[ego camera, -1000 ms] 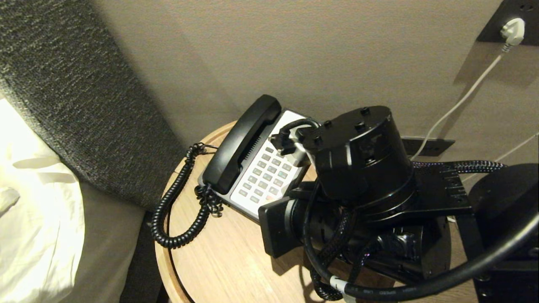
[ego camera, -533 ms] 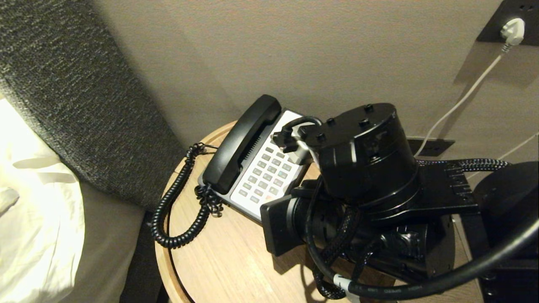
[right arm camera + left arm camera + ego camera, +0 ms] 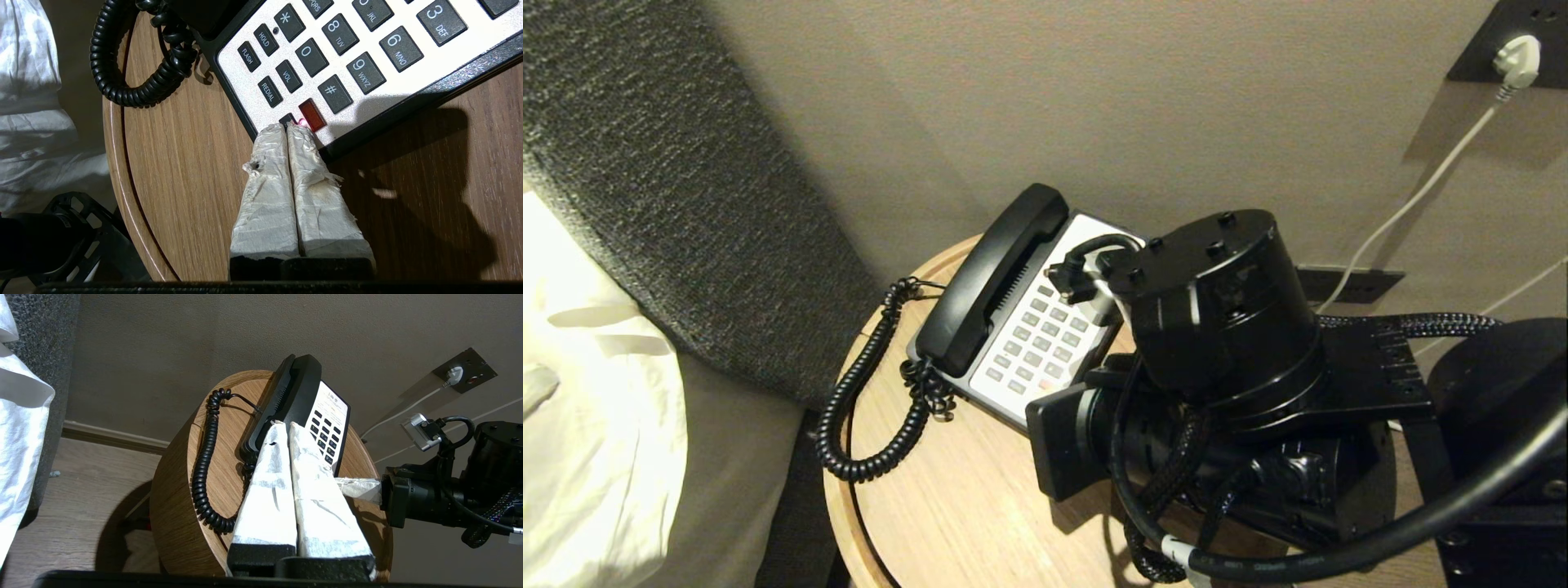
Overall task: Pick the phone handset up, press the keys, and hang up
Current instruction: End the call using the dial pad
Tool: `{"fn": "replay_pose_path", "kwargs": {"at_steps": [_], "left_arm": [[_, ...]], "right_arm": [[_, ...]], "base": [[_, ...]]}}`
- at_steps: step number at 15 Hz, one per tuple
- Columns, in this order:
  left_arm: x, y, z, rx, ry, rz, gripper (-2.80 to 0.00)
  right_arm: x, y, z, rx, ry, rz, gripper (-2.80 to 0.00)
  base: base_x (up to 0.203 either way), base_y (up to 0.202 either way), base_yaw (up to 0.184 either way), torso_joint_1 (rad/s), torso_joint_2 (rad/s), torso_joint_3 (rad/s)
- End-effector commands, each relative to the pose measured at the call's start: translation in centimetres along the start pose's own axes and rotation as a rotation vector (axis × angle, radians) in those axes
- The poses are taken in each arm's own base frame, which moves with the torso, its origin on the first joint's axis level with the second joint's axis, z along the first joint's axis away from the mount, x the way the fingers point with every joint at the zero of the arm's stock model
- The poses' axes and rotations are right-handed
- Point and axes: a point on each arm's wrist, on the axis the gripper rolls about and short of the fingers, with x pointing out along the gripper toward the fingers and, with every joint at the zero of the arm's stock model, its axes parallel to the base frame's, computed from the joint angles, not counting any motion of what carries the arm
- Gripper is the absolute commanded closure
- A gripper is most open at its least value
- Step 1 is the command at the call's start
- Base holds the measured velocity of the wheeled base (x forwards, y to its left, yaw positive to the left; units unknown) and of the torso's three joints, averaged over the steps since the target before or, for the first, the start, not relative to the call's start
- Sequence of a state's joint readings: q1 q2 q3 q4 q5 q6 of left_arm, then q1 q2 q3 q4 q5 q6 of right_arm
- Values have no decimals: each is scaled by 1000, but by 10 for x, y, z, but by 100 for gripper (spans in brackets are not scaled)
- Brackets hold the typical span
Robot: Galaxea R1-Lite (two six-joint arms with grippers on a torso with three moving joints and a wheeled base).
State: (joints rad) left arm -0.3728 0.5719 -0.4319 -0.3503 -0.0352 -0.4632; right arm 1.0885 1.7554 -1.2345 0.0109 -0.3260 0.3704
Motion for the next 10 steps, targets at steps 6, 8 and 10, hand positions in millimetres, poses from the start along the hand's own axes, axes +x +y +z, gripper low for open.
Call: {"fn": "replay_pose_path", "kwargs": {"at_steps": [6,8,10], "left_arm": [[0,0,0,-3,-3,-1,0],[0,0,0,-3,-2,-1,0],[0,0,0,-3,-1,-1,0]], "right_arm": [[1,0,1,0,-1,-4,0],[0,-1,1,3,-2,-5,0],[0,-1,1,3,-3,-7,0]], "base": [[0,0,0,0,0,0],[0,0,0,0,0,0],[0,0,0,0,0,0]]}}
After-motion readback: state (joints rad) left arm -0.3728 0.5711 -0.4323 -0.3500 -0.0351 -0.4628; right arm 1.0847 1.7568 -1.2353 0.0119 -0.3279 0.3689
